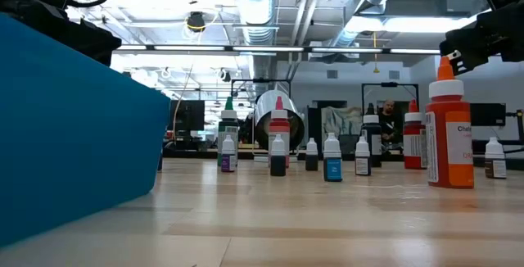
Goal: Pick & Place food coloring
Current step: Put the small black food coloring bottle into the blue bin
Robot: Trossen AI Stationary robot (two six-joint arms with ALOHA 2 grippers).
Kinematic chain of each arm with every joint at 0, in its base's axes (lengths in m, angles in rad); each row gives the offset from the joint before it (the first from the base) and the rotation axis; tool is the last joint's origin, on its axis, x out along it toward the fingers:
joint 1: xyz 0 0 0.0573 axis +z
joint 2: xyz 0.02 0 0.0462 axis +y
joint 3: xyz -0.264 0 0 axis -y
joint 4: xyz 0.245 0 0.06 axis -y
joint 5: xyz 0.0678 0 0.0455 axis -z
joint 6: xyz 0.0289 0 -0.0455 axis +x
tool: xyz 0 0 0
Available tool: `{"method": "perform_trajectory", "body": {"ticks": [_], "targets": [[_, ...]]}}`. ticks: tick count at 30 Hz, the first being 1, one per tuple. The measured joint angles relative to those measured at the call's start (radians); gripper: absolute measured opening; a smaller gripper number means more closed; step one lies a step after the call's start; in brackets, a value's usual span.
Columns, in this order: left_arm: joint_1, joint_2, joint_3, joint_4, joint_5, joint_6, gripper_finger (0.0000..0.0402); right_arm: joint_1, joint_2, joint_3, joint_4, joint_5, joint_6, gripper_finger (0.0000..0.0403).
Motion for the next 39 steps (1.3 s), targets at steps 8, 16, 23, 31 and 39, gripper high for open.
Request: {"method": "perform_trajectory", "body": {"ticks": [8,16,23,31,39], "targets": [[0.0,0.0,0.001,0.018,-0.023,-0.016,0.0123,0.0,0.0,0.0,0.0,0.0,0.0,0.0159],[0.0,0.0,0.001,0.019,-0.023,-0.033,0.0123,0.0,0.0,0.0,0.0,0.0,0.0,0.0159],[-0.001,0.083,0.096,-0.058,-0.173,0.075,0.0123,0.0,0.0,0.0,0.0,0.0,0.0,0.0159],[0.0,0.428,0.352,-0.265,-0.309,0.031,0.0123,0.0,0.0,0.0,0.0,0.0,0.0,0.0159],[0.0,0.772,0.576,-0.501,-0.386,0.026,0.0123,0.0,0.0,0.0,0.0,0.0,0.0,0.0159]]}}
